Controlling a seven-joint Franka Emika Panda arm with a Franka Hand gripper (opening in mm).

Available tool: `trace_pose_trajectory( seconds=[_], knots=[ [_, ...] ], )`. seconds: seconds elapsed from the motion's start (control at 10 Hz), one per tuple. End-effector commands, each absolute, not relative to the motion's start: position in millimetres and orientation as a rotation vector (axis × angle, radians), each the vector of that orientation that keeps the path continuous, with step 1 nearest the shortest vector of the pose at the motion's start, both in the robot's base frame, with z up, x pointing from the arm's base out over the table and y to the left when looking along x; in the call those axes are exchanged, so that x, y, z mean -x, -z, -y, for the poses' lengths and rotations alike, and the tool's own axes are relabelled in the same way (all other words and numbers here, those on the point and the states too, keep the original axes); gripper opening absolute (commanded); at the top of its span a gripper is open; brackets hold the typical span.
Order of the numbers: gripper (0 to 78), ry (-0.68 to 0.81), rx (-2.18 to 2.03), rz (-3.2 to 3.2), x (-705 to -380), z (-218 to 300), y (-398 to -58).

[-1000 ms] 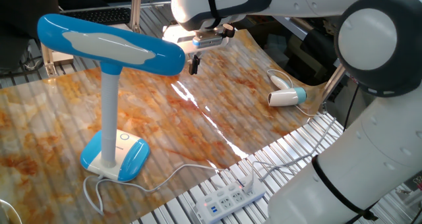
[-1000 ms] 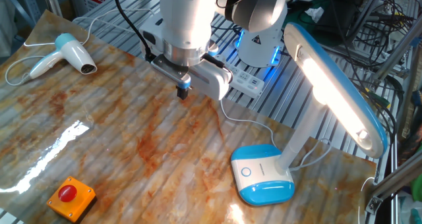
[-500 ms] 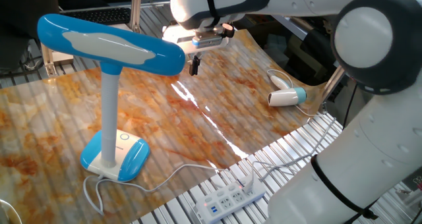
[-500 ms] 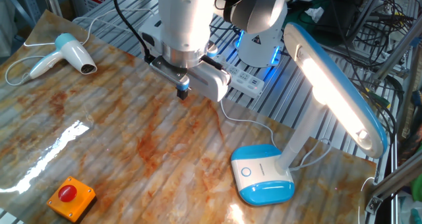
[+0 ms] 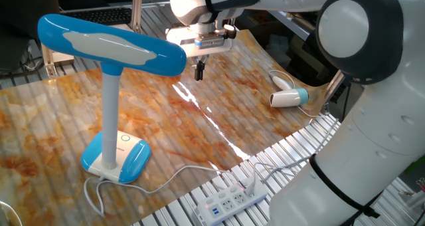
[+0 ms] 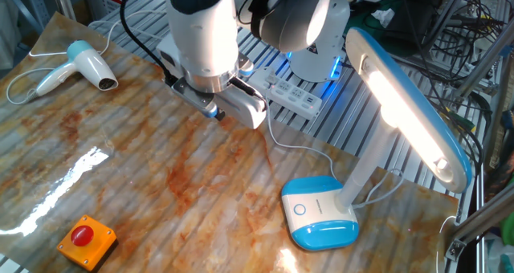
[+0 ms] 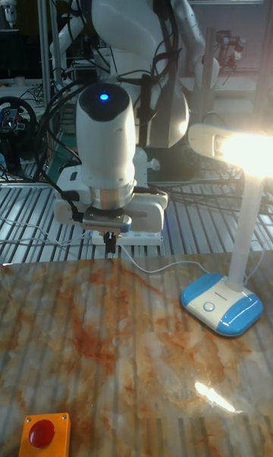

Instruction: Turn off the desk lamp by pressing the button

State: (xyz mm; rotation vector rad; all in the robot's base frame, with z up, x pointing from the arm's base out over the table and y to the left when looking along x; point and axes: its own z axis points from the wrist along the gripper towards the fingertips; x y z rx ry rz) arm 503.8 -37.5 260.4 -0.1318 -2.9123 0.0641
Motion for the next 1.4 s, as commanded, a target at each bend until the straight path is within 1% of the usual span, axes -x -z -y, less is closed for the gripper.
trace_pose_trajectory(
  seconds=[0.1,0.3,0.6,1.4],
  knots=[
    [0.0,-0.064,0.207,2.915,-475,51,-227],
    [0.0,-0.063,0.224,2.907,-462,50,-220],
    [0.0,-0.064,0.219,2.903,-457,49,-217],
    [0.0,-0.080,0.227,2.857,-457,49,-218]
  ],
)
